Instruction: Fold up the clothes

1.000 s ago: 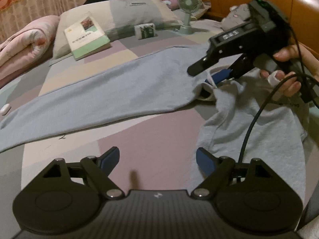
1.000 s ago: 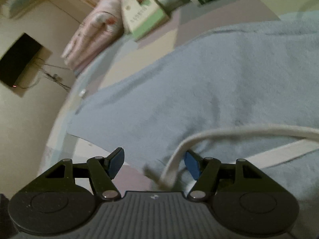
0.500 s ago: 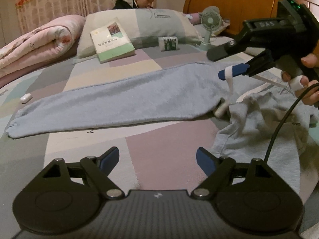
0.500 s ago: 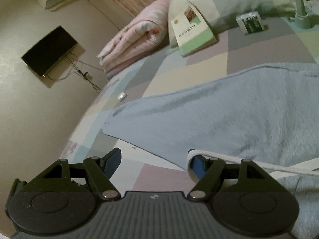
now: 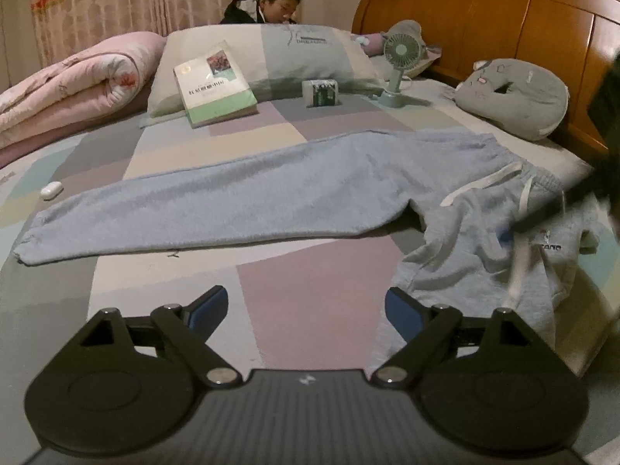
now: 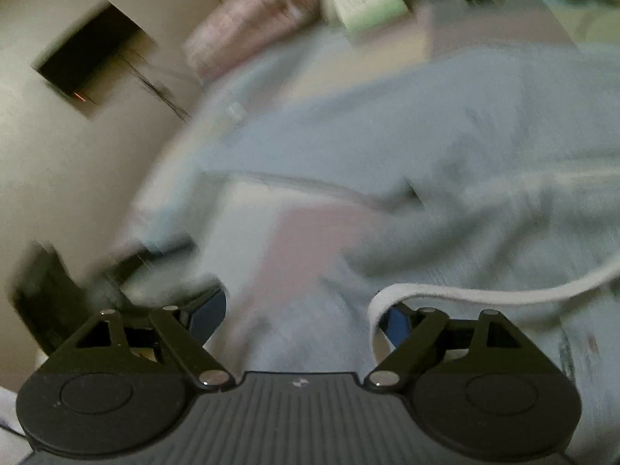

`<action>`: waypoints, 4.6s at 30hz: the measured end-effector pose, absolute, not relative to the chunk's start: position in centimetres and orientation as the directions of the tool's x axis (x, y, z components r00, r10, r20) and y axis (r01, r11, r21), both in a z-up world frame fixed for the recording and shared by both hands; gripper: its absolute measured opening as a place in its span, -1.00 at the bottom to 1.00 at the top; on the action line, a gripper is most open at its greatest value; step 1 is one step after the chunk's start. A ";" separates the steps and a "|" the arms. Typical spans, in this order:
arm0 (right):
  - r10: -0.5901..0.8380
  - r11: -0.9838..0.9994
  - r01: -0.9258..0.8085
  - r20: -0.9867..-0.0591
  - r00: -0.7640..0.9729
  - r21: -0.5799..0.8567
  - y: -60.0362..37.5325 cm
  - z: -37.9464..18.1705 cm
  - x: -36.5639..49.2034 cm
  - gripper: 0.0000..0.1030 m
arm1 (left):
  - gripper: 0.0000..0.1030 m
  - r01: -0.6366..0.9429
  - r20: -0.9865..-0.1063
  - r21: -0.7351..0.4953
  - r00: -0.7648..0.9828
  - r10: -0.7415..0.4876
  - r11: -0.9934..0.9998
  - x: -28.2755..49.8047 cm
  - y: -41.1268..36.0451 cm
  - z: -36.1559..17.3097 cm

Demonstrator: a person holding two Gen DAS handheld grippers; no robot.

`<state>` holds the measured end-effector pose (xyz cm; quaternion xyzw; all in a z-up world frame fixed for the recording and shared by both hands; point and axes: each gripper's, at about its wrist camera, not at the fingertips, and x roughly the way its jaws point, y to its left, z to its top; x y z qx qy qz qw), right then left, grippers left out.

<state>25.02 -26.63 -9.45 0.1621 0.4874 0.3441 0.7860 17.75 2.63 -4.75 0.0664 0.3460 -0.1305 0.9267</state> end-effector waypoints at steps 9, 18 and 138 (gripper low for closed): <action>0.584 0.812 -0.287 -0.691 0.426 0.509 -33.9 -7.8 23.3 0.69 | 0.71 0.357 -0.681 0.030 0.691 -0.242 0.933 20.2 0.8 -4.4; 0.335 0.942 -0.194 -0.699 0.632 0.275 -38.9 -5.6 32.8 0.69 | 0.71 0.351 -0.719 -0.015 0.646 -0.254 0.936 27.1 0.4 -5.4; 0.173 0.931 -0.365 -0.872 0.457 -0.006 -31.1 -14.2 39.8 1.00 | 0.99 0.245 -0.773 0.048 0.623 -0.119 0.968 44.8 10.2 -13.3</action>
